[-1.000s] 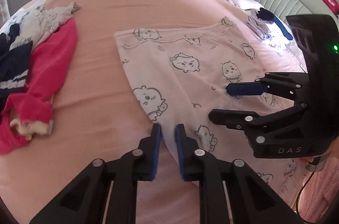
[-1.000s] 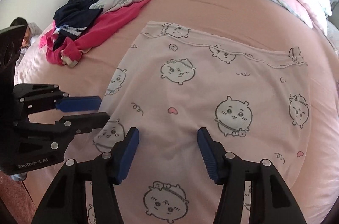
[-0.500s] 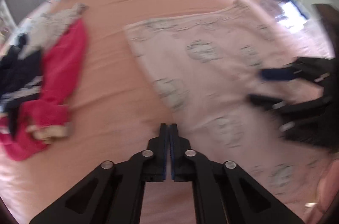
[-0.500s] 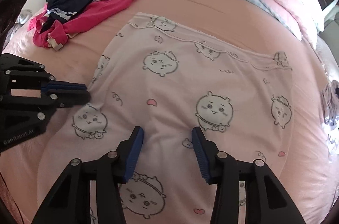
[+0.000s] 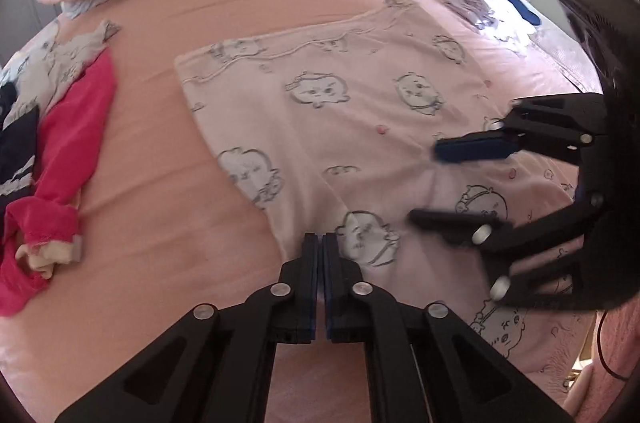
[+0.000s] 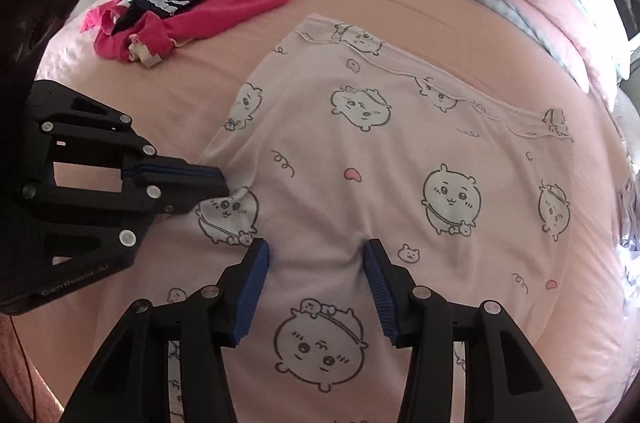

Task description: Fold clothes

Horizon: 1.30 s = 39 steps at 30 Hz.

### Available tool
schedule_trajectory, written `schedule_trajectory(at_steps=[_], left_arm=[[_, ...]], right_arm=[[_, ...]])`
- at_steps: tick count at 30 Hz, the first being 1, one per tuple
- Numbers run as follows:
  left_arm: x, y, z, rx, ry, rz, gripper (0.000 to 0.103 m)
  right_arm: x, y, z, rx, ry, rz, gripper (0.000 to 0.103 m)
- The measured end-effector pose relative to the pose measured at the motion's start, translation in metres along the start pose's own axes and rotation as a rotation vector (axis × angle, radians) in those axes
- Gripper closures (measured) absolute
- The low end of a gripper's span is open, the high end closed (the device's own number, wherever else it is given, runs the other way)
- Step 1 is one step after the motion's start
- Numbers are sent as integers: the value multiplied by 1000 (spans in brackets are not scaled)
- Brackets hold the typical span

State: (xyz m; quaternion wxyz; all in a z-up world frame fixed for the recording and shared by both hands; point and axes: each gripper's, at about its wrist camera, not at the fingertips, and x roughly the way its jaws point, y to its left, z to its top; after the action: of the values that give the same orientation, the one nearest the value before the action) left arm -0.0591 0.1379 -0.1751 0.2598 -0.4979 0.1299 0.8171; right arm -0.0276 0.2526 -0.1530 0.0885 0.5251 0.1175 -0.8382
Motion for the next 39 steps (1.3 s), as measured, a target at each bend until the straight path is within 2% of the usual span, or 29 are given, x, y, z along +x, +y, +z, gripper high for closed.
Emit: schedule_trajectory(at_steps=[1, 2, 3, 5, 8, 12, 15, 17, 21, 23, 25, 27, 29, 32, 35, 37, 39], left_arm=[[-1, 3, -1, -1, 7, 27, 99], [-2, 5, -2, -8, 8, 30, 99], [-2, 8, -3, -16, 10, 33, 99], [-4, 12, -4, -30, 13, 40, 100], [-6, 16, -6, -54, 11, 39, 100], [-14, 19, -7, -103, -17, 2, 100], [-27, 11, -7, -88, -84, -65, 100], [-23, 1, -8, -51, -86, -104, 100], [-2, -13, -13, 12, -19, -111, 100], [-5, -5, -16, -3, 20, -87, 99], [-9, 4, -20, -16, 60, -49, 99], [-15, 13, -27, -18, 68, -9, 99], [-21, 15, -31, -22, 60, 18, 99], [-31, 12, -34, -37, 13, 1, 99], [-41, -4, -33, -9, -54, -78, 99], [-45, -15, -32, 14, -84, -126, 99], [-42, -20, -29, 19, -81, -185, 99]], right_arm=[[-2, -9, -3, 2, 11, -35, 55], [-3, -17, -6, 4, 23, -71, 49], [-5, -28, -10, 11, 29, -93, 39], [-7, -52, -22, 46, 47, -115, 33], [-13, -82, -36, 80, 76, -203, 33], [-22, -110, -49, 156, 104, -231, 32], [-41, -99, -36, 173, 5, -156, 38], [-51, -85, -23, 162, -57, -88, 38], [-29, -21, -2, 21, -29, 31, 38], [-19, 3, -8, -28, 21, 8, 38], [-17, -2, -15, -19, 33, -15, 37], [-18, -14, -24, -1, 48, -45, 31], [-25, -40, -41, 36, 66, -83, 25], [-38, -73, -66, 105, 106, -139, 22], [-63, -87, -78, 214, 65, -81, 23], [-75, -76, -78, 234, 28, -9, 23], [-82, -52, -75, 196, -4, 64, 23]])
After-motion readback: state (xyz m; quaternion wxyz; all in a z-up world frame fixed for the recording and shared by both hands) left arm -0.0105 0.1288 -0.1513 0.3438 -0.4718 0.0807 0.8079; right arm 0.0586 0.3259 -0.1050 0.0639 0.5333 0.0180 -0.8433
